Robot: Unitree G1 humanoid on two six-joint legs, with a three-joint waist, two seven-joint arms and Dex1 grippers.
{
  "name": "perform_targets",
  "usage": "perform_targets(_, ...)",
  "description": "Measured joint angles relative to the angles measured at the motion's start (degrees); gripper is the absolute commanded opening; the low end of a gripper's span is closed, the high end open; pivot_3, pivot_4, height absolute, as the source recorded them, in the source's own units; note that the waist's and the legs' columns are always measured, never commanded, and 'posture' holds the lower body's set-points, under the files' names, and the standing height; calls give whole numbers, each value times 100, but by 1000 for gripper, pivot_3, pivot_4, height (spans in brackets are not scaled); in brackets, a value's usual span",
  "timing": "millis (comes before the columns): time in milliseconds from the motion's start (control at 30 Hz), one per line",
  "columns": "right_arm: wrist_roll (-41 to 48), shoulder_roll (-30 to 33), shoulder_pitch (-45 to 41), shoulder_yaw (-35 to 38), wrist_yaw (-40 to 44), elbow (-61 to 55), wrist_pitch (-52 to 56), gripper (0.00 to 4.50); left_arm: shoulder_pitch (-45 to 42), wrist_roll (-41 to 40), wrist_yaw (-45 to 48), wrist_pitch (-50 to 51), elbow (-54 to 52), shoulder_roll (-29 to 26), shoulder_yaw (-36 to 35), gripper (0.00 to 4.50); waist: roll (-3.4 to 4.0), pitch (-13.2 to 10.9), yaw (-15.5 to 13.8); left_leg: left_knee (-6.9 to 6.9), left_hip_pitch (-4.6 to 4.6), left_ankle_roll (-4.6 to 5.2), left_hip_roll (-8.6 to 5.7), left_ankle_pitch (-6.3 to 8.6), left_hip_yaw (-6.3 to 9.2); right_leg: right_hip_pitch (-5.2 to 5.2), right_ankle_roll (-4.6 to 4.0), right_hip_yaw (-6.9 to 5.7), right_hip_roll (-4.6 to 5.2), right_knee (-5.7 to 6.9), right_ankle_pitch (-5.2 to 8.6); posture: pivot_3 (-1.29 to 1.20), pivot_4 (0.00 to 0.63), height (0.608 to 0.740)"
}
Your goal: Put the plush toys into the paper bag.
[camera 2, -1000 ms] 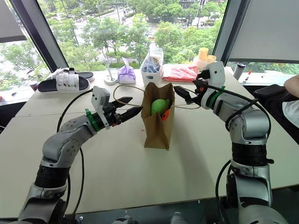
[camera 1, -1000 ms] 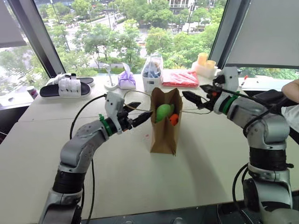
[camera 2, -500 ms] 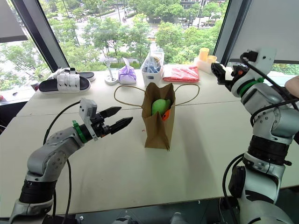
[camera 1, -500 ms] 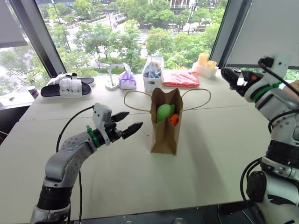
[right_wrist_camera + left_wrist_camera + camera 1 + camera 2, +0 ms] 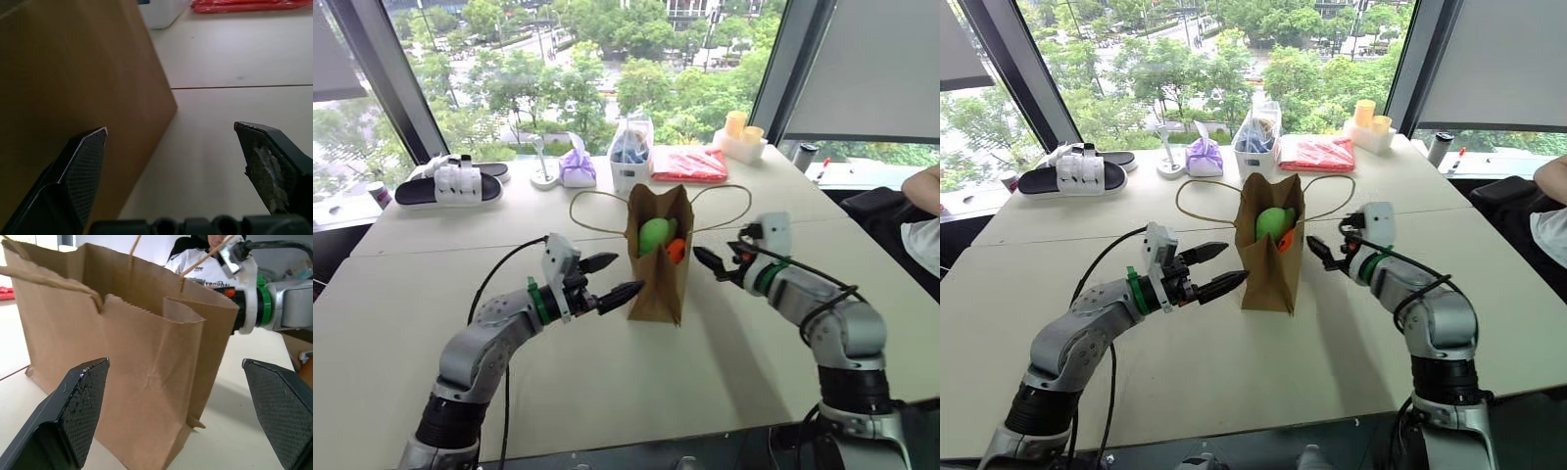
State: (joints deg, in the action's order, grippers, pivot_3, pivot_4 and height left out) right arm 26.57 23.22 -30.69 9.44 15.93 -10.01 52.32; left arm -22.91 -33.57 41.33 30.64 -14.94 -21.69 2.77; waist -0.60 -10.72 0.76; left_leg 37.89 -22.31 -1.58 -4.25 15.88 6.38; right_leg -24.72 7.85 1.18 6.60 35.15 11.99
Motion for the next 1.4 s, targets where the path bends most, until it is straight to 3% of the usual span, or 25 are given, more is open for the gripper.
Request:
perform_targets(200, -6, -76, -53, -228, 124, -2, -31, 585, -22, 49, -163, 156, -212, 183, 263, 4500, 0, 0, -12, 1, -1, 0, -2, 0, 3, 3, 0, -1, 1, -3, 0, 0, 150, 740)
perform_targets(833, -46, -199, -91, -419, 210, -229, 29, 585, -373, 1373, -1388, -10, 255, 1131, 954, 4500, 0, 0, -10, 1, 0, 0, -3, 0, 2, 3, 0, -2, 0, -2, 0, 0, 150, 740)
perform_targets(933, -48, -203, -92, -427, 188, -233, 34, 536, -357, 1524, -1557, -24, 361, 1191, 947, 3552, 0, 0, -10, 1, 0, 0, -3, 0, 2, 3, 0, -3, 0, -2, 0, 0, 150, 740)
perform_targets(1167, -47, -218, -92, -428, 133, -234, 38, 536, -241, 1636, -1818, -68, 397, 1388, 873, 64, 0, 0, -13, 1, 0, 0, -3, 0, 2, 3, 0, -2, 0, -2, 0, 0, 150, 740)
perform_targets(1400, 49, -131, -63, -253, 106, -554, 210, 536, -358, 1505, -1626, -86, 725, 1419, 642, 64, 0, 0, -30, 2, -2, 0, -5, 0, 0, 3, 0, -6, 0, -3, 0, 0, 150, 740)
